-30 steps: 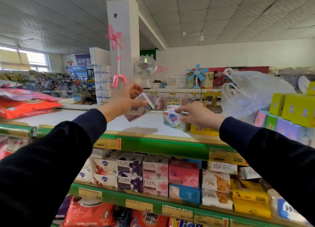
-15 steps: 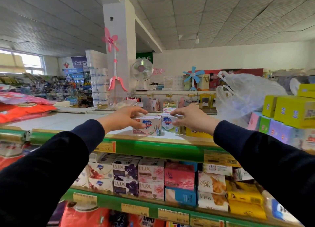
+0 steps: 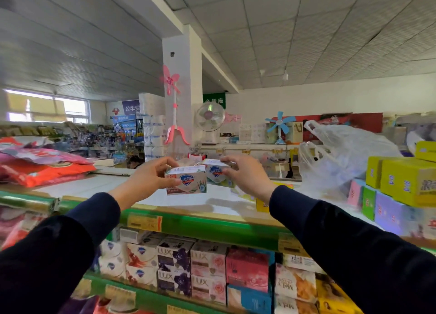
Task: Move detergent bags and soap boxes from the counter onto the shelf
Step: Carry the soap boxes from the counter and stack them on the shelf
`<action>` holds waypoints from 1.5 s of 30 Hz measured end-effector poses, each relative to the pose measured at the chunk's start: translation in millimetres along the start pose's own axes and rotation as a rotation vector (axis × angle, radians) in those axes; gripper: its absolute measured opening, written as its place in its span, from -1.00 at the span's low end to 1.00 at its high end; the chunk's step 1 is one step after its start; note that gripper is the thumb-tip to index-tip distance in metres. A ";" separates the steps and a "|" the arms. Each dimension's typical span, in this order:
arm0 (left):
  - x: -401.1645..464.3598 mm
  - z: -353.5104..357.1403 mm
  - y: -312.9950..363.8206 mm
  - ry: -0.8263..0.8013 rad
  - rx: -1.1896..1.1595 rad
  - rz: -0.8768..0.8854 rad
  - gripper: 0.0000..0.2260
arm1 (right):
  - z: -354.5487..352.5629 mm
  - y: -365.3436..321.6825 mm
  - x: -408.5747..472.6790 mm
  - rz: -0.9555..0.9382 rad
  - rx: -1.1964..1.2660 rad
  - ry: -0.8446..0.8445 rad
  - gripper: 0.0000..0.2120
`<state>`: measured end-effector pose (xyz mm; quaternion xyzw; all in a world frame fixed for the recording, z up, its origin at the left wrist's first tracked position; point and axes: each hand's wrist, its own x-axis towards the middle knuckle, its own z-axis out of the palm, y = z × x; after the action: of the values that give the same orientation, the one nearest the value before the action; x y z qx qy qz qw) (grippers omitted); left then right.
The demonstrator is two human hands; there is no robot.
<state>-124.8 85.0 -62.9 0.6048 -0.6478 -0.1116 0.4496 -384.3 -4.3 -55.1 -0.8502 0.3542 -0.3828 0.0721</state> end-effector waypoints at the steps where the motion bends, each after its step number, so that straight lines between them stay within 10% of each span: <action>1: -4.7 -5.9 1.3 0.017 -0.017 -0.009 -0.78 | 1.2 -4.3 2.6 -0.005 0.039 -0.006 -0.62; 24: -356.0 -186.4 72.0 0.624 0.262 -0.516 -0.75 | 124.6 -269.0 -43.2 -0.260 1.071 -0.744 -0.78; 45: -821.5 -180.1 368.3 1.254 0.763 -0.995 -0.76 | 64.1 -646.3 -390.4 -0.971 1.307 -1.304 -0.70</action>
<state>-358.8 972.8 -74.2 0.8750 0.0629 0.2814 0.3890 -163.8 720.2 -79.4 -0.7383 -0.4097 0.0456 0.5338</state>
